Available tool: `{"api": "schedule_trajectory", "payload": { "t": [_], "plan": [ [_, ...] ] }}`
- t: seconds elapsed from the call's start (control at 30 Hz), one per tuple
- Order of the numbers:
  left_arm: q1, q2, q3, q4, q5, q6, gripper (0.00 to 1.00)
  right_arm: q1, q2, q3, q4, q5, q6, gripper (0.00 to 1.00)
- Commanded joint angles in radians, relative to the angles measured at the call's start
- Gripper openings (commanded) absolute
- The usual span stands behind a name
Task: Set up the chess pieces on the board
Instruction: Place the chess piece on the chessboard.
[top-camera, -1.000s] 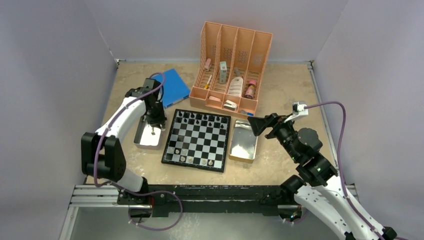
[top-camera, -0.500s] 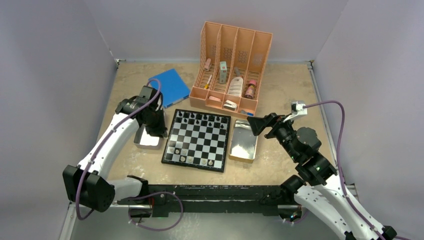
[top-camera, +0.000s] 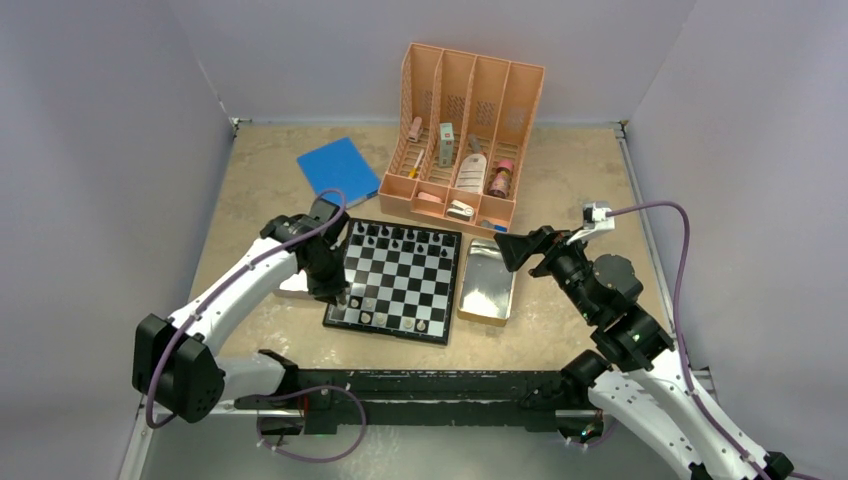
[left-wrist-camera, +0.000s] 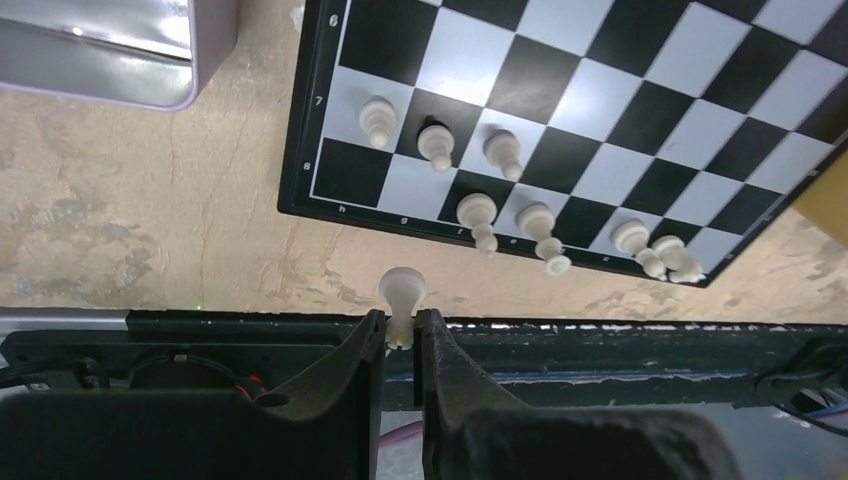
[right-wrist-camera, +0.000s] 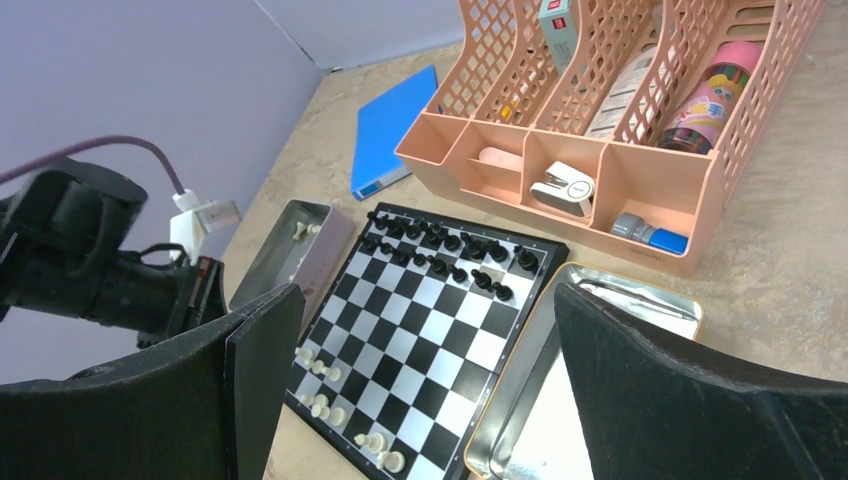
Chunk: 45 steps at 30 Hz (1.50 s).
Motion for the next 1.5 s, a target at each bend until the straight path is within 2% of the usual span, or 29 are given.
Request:
{"api": "schedule_trajectory", "payload": {
  "t": [0.0, 0.33, 0.87, 1.47],
  "plan": [
    [-0.017, 0.011, -0.046, 0.043, -0.054, -0.079, 0.07, 0.003, -0.012, 0.012, 0.05, -0.003, -0.01, 0.98],
    [-0.022, 0.059, -0.082, 0.096, -0.088, -0.123, 0.07, 0.003, -0.011, 0.015, 0.047, -0.011, -0.016, 0.98],
    [-0.021, 0.23, -0.088, 0.139, -0.115, -0.143, 0.07, 0.003, -0.04, 0.017, 0.049, -0.037, -0.024, 0.98],
    [-0.022, 0.261, -0.079, 0.099, -0.175, -0.179, 0.08, 0.003, -0.051, 0.018, 0.047, -0.05, -0.027, 0.98]
  ]
}}
